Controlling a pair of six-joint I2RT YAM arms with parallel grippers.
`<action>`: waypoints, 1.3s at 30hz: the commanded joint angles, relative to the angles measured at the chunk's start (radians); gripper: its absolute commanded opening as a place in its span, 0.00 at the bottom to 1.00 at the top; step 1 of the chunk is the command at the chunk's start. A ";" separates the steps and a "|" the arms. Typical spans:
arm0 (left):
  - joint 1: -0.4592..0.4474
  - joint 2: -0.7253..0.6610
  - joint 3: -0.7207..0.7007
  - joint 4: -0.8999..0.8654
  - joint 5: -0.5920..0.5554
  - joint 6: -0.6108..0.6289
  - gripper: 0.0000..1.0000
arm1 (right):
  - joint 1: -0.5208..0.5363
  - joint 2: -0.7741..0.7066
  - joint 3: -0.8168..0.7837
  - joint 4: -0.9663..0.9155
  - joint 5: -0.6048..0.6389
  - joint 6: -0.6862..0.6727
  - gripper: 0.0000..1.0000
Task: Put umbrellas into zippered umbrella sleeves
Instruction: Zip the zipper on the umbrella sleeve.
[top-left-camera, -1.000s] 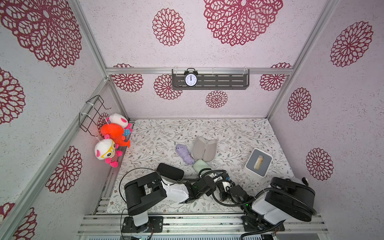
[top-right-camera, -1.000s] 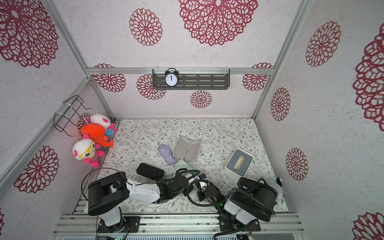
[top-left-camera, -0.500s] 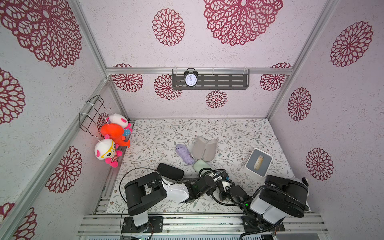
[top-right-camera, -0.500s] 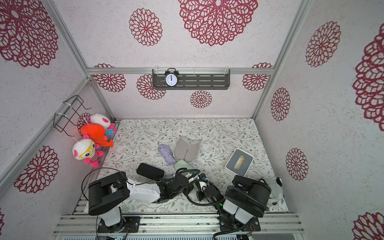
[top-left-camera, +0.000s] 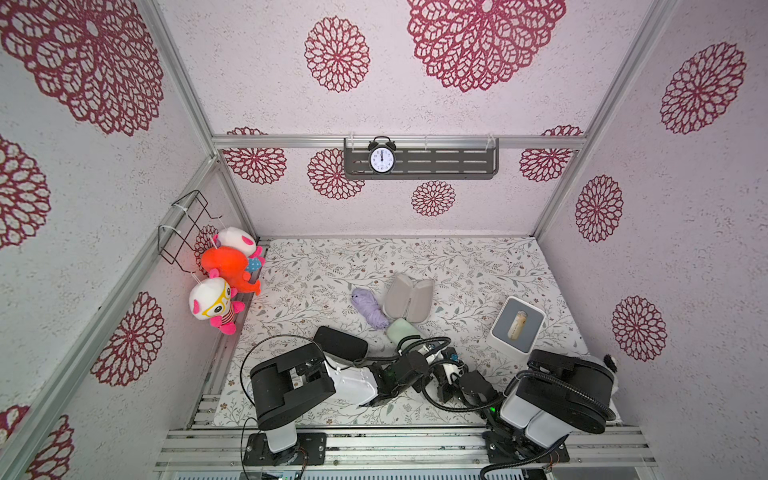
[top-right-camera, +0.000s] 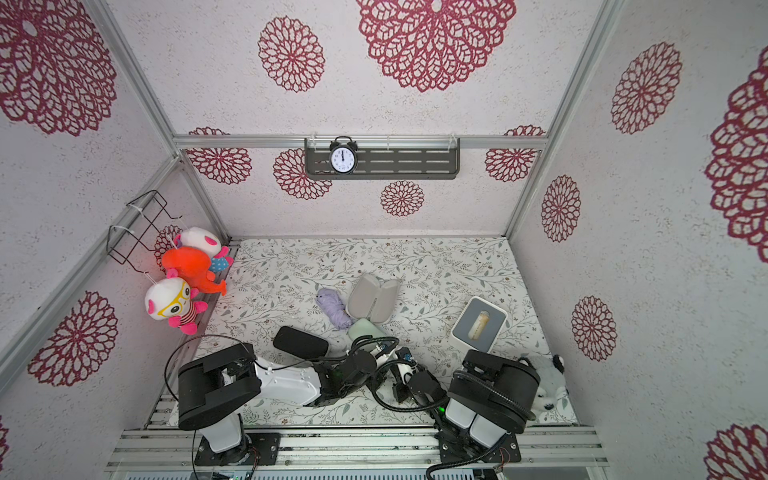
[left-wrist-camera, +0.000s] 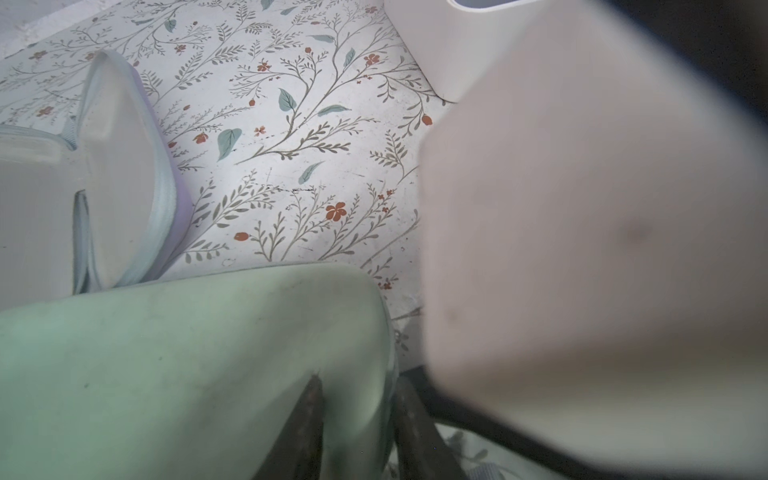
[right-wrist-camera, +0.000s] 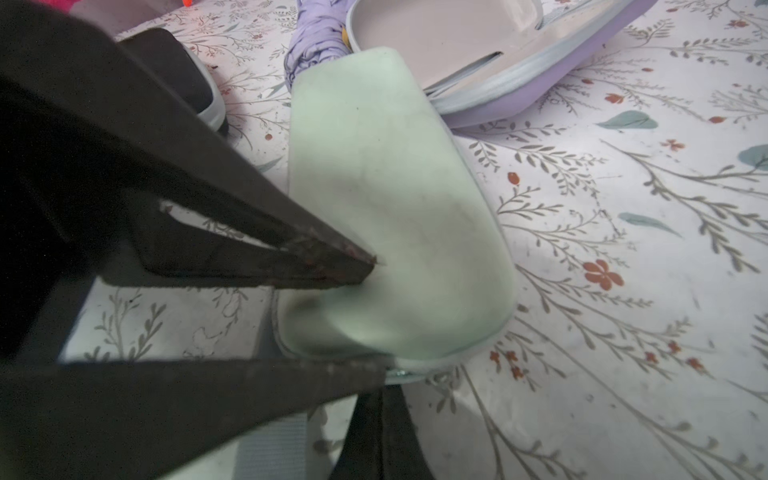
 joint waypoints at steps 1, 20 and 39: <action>-0.003 -0.001 -0.032 -0.045 0.073 0.005 0.33 | 0.010 -0.011 -0.093 0.127 -0.048 -0.012 0.00; 0.105 -0.199 -0.178 0.095 0.124 -0.053 0.51 | 0.011 -0.228 -0.108 -0.238 0.040 0.107 0.00; 0.235 -0.064 -0.022 0.092 0.179 -0.014 0.47 | 0.022 -0.385 -0.060 -0.505 0.047 0.155 0.38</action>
